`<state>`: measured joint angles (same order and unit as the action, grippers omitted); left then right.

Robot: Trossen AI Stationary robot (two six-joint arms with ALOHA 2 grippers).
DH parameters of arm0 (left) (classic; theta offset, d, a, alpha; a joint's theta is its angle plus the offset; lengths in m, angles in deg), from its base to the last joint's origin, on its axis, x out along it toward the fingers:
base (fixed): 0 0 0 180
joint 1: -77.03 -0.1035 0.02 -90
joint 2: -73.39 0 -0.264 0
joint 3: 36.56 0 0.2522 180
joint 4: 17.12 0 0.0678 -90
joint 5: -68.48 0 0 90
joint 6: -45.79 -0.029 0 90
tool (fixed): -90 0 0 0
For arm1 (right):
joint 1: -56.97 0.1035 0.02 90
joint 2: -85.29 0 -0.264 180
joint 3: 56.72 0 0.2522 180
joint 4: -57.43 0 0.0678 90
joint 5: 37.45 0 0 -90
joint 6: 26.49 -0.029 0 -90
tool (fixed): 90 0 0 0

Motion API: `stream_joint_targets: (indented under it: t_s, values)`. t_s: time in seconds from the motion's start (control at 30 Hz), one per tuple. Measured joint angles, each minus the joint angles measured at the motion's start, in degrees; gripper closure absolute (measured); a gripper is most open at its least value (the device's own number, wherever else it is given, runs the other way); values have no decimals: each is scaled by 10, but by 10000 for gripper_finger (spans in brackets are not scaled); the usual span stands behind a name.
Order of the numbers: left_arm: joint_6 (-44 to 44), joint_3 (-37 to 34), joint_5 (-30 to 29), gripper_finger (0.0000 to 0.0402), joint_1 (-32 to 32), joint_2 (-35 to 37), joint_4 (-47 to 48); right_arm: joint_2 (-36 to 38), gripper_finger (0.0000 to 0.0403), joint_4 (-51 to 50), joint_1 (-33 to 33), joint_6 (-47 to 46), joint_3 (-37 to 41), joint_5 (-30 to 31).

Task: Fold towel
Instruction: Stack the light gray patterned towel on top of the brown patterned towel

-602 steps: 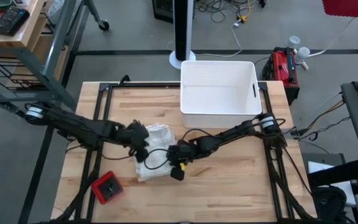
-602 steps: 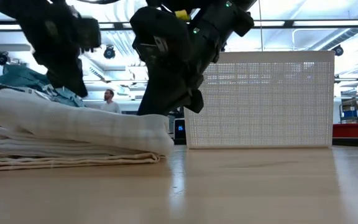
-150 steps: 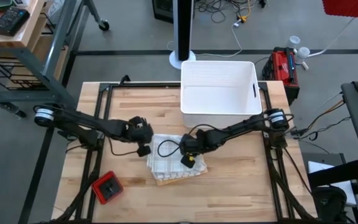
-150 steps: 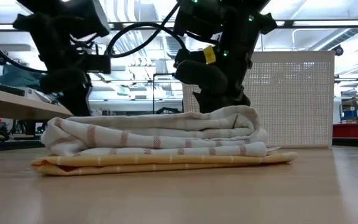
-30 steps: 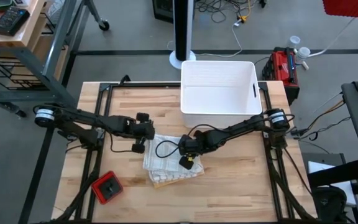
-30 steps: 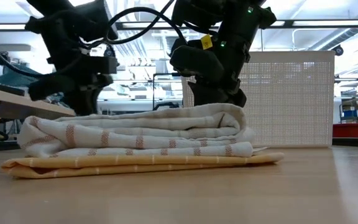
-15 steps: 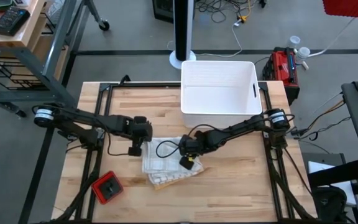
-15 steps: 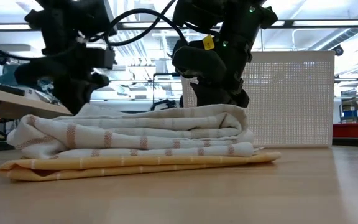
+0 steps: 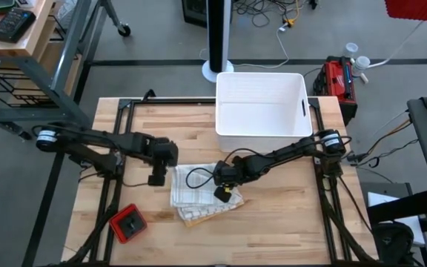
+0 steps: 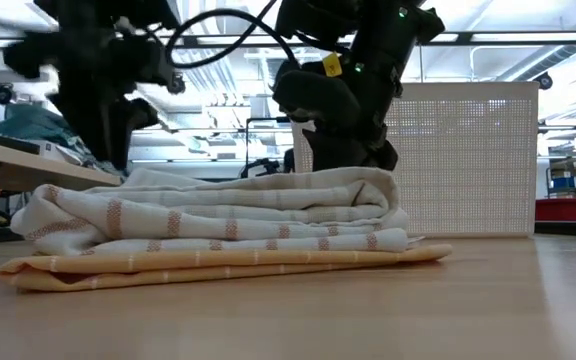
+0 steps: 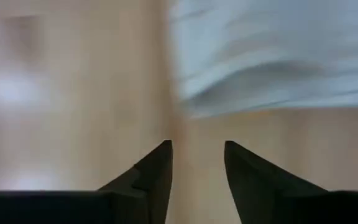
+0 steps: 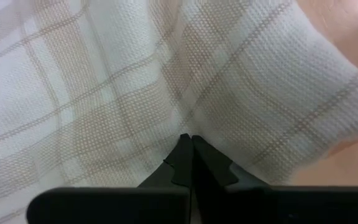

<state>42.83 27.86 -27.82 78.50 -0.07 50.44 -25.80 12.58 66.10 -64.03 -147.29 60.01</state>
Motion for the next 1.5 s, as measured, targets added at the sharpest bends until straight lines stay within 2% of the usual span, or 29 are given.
stream_joint_targets:
  t_s: [0.07, 0.13, 0.27, 0.37, 0.57, 0.83, 1.0, 1.07, 1.17, 1.37, 1.5]
  values:
    - [47, -5, 76, 260, 4, 13, -28, 0, 403, -2, 0, 0, -5, 2]
    - [118, -19, 127, 259, 11, 23, -61, 0, 403, -1, 1, 1, -13, 3]
    - [288, -53, 137, 268, 21, 37, -114, 0, 403, 0, 5, 8, -24, 5]
    - [360, -83, 131, 277, 22, 43, -176, 0, 403, 1, 9, 11, -31, 6]
    - [402, -136, 159, 290, 22, 40, -317, 1, 403, -1, 17, 13, -43, 7]
    - [464, -178, 163, 284, 30, 35, -364, 1, 403, 0, 20, 22, -53, 11]
    - [477, -204, 163, 272, 44, 34, -460, 1, 403, -1, 20, 22, -53, 11]
    - [485, -206, 163, 275, 51, 34, -470, 1, 403, -1, 21, 22, -53, 11]
    - [496, -203, 185, 298, 71, 37, -462, 1, 403, -2, 23, 22, -53, 11]
    - [531, -201, 194, 390, 115, 37, -459, 1, 403, -2, 23, 22, -53, 11]
    - [553, -201, 193, 386, 133, 37, -459, 1, 403, -2, 23, 22, -53, 11]
